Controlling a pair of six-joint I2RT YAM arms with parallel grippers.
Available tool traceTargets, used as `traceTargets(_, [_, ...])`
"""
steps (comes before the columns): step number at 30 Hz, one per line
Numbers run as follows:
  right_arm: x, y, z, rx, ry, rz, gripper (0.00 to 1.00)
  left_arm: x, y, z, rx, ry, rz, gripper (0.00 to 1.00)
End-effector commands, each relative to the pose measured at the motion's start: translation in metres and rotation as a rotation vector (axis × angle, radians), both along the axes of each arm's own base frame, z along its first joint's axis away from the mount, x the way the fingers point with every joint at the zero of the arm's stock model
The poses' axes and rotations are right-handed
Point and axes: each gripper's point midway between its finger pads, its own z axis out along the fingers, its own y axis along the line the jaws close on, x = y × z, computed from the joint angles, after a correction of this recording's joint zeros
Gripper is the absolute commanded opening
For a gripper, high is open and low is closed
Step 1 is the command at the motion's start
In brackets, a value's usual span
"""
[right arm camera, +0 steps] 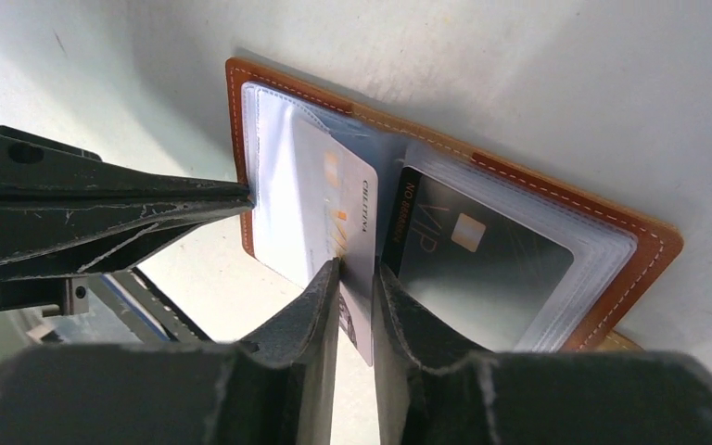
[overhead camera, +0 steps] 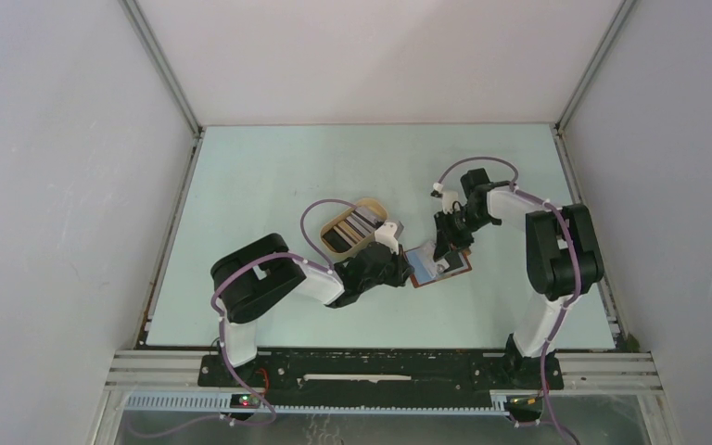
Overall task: Put the credit cards into the card holder
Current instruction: Insert the credit card into the card holder.
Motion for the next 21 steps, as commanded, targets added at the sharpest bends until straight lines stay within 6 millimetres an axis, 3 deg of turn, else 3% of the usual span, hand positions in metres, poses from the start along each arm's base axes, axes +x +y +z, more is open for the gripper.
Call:
traceTargets(1, [0.010, -0.002, 0.013, -0.080, -0.123, 0.058, 0.28, 0.004, -0.011, 0.014, -0.036, -0.024, -0.011, 0.03])
traceTargets(21, [-0.002, 0.015, 0.014, -0.112, -0.154, 0.174, 0.48, 0.002, -0.006, 0.027, -0.077, -0.057, -0.011, 0.03])
